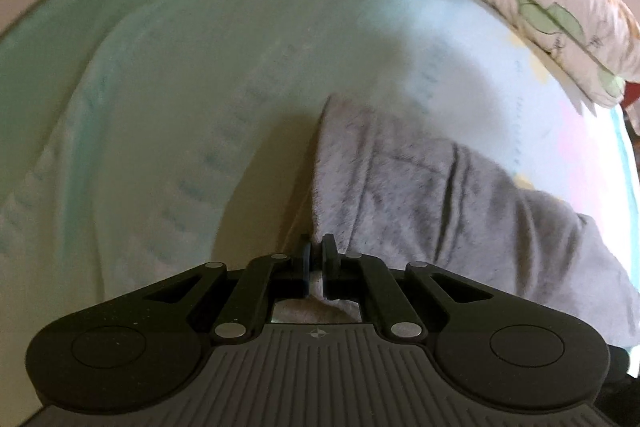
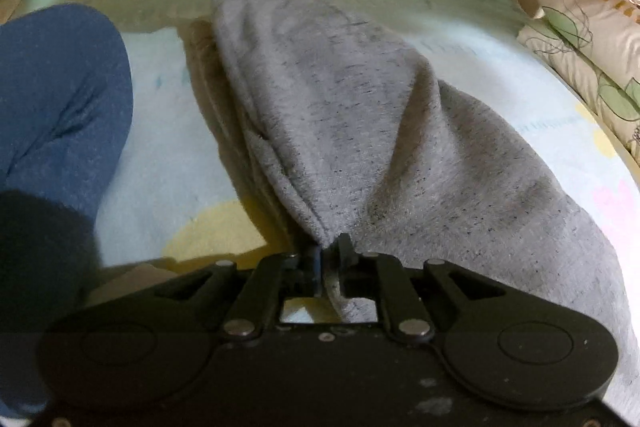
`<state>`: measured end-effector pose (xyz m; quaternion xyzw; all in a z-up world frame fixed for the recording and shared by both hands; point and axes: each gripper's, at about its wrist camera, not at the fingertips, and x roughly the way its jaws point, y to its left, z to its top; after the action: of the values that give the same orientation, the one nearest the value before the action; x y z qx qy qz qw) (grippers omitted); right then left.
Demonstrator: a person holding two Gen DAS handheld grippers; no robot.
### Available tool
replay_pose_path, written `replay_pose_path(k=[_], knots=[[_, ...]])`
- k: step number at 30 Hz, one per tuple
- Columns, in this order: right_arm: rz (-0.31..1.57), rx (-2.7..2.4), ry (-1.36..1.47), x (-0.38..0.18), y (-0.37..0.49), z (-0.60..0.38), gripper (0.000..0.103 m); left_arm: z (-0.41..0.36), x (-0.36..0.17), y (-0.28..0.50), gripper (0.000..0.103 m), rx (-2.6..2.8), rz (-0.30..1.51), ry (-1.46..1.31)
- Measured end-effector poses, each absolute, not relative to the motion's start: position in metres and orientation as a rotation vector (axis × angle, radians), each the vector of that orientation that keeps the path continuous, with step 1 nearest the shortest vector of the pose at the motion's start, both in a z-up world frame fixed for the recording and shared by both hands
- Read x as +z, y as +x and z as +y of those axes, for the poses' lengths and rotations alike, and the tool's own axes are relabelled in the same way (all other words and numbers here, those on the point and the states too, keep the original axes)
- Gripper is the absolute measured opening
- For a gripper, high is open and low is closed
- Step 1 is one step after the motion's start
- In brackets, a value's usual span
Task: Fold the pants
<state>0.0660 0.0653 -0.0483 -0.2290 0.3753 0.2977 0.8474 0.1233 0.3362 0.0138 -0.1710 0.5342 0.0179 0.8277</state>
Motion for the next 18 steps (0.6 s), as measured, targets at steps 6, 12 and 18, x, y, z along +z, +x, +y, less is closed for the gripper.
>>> replay_pose_path(k=[6,12,18], knots=[[0.788,0.635,-0.240,-0.020,0.069,0.027,0.038,0.342,0.005,0.115,0.006,0.067,1.145,-0.374],[0.823,0.478,-0.070,-0.020,0.085,-0.011,0.038,0.336,0.006,0.102,0.005,0.129,1.171,-0.314],[0.939,0.438,-0.059,-0.048,0.086,-0.017,0.025,0.301,0.068,0.092,0.005,0.113,0.980,-0.235]])
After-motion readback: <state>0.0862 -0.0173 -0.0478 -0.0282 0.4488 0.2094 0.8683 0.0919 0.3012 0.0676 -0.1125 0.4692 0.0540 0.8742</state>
